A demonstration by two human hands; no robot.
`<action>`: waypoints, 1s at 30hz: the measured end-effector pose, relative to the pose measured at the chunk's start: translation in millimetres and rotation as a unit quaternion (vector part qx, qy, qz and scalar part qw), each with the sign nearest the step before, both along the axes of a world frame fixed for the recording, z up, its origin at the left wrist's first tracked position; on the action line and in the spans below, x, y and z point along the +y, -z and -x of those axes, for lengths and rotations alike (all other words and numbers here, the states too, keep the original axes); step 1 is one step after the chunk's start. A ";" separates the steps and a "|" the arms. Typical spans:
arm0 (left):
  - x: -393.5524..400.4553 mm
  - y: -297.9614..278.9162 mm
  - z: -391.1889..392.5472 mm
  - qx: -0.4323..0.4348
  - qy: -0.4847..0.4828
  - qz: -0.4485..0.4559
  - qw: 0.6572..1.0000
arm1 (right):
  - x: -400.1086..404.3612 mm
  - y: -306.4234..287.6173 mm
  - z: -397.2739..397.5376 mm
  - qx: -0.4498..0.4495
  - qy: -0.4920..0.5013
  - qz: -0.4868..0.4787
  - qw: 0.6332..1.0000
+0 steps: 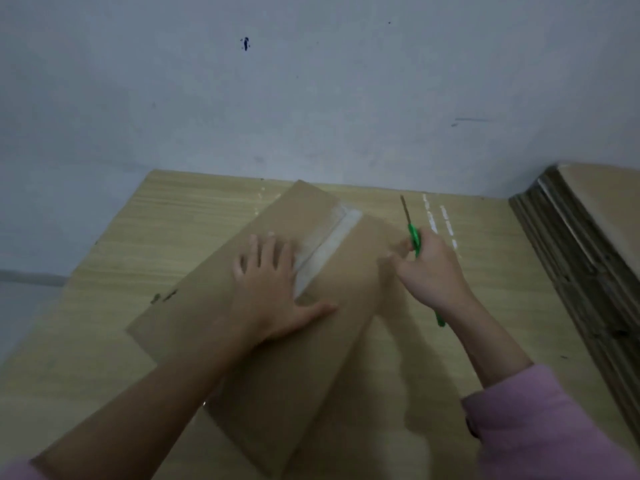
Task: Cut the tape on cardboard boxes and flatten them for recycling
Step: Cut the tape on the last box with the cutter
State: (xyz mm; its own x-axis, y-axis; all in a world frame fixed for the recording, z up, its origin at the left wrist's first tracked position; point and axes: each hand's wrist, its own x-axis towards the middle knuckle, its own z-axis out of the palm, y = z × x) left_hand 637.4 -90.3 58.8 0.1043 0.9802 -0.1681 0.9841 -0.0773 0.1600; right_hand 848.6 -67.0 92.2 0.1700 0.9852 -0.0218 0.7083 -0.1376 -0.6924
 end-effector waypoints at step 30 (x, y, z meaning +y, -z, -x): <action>-5.9 20.2 -4.0 -0.162 0.157 -0.133 0.965 | -28.4 51.5 -1.8 0.165 0.052 -0.001 0.985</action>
State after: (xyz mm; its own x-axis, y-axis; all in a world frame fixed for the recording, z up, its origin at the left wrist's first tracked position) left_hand 641.4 -96.2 38.5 0.4077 0.8959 0.1765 0.8077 -0.4439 0.3880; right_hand 850.4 -95.4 40.7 0.2535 0.9631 -0.0899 0.4264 -0.1947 -0.8833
